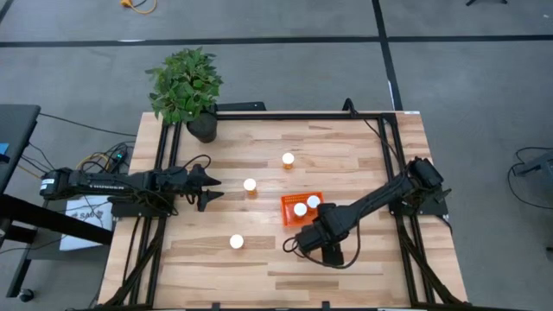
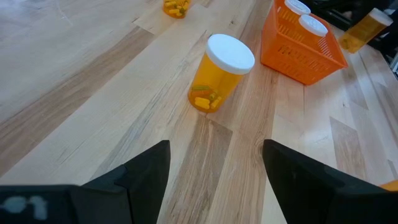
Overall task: Pick and place pill bottles into a basket
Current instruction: Put the orange pill bottle into the orange bin
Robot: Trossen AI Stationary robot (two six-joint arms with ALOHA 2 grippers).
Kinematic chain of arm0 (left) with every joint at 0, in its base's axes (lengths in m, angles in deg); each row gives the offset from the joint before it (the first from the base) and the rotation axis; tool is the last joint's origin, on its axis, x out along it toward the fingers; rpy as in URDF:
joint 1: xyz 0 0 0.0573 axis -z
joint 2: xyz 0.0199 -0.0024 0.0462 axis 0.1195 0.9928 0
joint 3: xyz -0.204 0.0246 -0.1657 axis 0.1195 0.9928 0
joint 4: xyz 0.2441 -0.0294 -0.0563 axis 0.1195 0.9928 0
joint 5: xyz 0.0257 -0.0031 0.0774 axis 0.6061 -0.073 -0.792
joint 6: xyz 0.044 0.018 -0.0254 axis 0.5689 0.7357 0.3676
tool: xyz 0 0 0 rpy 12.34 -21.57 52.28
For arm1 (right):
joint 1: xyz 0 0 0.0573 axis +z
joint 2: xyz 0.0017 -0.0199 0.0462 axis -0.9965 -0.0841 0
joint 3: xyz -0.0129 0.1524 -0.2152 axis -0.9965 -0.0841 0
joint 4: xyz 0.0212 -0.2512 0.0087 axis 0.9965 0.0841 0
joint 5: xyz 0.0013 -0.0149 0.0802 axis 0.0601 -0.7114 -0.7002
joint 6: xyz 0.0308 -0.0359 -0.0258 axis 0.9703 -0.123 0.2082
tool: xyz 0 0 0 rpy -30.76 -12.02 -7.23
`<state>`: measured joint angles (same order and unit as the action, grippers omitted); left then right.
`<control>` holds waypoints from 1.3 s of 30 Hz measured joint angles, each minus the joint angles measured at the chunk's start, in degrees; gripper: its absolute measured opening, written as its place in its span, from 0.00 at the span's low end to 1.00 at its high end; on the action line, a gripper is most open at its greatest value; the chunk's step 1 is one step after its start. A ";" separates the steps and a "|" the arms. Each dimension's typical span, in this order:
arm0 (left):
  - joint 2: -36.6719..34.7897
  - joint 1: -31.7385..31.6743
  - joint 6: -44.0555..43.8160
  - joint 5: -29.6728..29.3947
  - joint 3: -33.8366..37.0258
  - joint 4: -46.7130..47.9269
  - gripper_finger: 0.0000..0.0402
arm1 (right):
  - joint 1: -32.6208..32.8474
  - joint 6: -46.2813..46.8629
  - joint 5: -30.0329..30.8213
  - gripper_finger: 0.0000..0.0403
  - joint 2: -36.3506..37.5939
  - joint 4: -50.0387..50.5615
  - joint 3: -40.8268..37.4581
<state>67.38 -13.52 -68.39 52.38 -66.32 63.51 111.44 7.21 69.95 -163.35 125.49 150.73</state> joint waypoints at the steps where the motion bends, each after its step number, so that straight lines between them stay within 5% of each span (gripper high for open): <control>1: 0.00 0.00 0.00 0.00 0.00 0.00 0.61 | -0.22 -0.29 0.00 0.46 0.00 0.53 0.58; 7: 0.02 -0.01 0.00 -0.01 0.00 0.00 0.61 | -2.51 -2.28 0.17 0.54 0.00 3.61 3.59; 14: 0.00 0.00 0.00 0.00 0.00 0.00 0.61 | -6.31 -6.39 0.78 0.47 0.00 6.69 5.29; 24: 0.02 0.00 0.00 0.00 0.00 0.00 0.61 | -10.53 -10.32 2.56 0.54 0.00 6.97 5.29; 34: 0.02 -0.01 0.00 -0.01 0.00 0.00 0.61 | -13.63 -12.81 3.04 0.47 0.00 6.12 5.29; 39: 0.02 -0.02 0.00 0.00 0.00 0.00 0.61 | -13.79 -12.81 3.08 0.55 0.00 5.37 5.29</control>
<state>67.40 -13.54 -68.39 52.38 -66.32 63.51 97.64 -5.60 73.03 -163.35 130.86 156.02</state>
